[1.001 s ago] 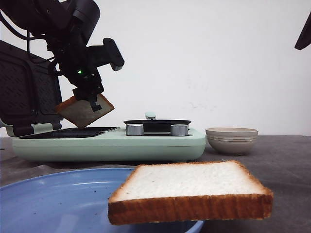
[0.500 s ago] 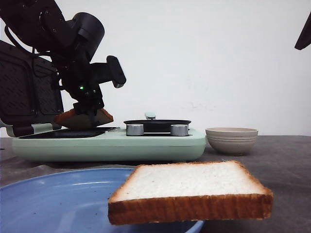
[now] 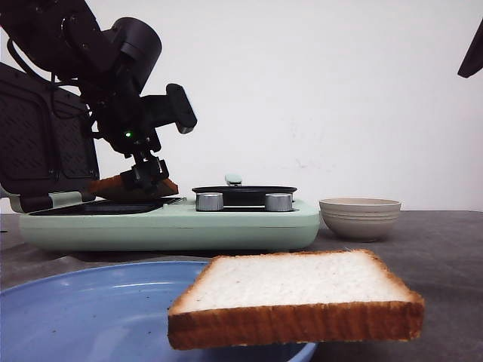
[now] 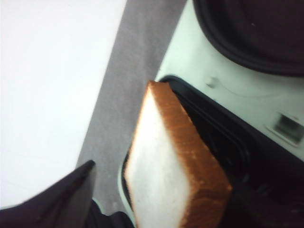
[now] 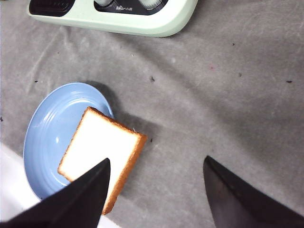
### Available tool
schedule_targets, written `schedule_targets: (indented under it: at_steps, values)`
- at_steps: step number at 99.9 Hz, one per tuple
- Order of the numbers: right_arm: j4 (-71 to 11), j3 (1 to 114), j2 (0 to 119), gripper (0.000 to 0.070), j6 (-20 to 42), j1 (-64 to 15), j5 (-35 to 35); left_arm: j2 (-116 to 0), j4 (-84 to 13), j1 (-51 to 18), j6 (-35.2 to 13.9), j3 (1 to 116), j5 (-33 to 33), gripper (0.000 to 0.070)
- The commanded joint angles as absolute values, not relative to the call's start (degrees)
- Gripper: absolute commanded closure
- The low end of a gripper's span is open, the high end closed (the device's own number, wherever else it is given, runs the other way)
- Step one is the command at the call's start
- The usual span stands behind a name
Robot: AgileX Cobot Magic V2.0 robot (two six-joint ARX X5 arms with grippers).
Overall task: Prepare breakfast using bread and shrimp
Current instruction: 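Lower the bread onto the farther grill plate with the left gripper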
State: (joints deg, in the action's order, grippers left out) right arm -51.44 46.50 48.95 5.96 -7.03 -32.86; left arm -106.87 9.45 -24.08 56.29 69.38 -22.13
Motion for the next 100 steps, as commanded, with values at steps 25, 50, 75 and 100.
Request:
schedule_targets:
  at_steps: [25, 50, 75, 100]
  values:
    - [-50.54, 47.16, 49.34, 0.0318, 5.3, -7.16, -32.93, -107.83, 9.85, -24.4, 56.42, 73.38, -22.02, 0.0172]
    - [-50.57, 47.16, 49.34, 0.0318, 5.3, -7.16, -32.93, -107.83, 9.48, -24.47, 56.36, 73.65, -22.04, 0.0049]
    - [-50.54, 47.16, 49.34, 0.0318, 5.3, -7.16, -32.75, -107.83, 8.43, -25.39, 56.34, 73.67, -21.96, 0.0008]
    - [-50.43, 47.16, 49.34, 0.0318, 5.3, -7.16, -32.75, -107.81, 8.4, -26.68, 55.83, 73.67, -21.96, 0.0]
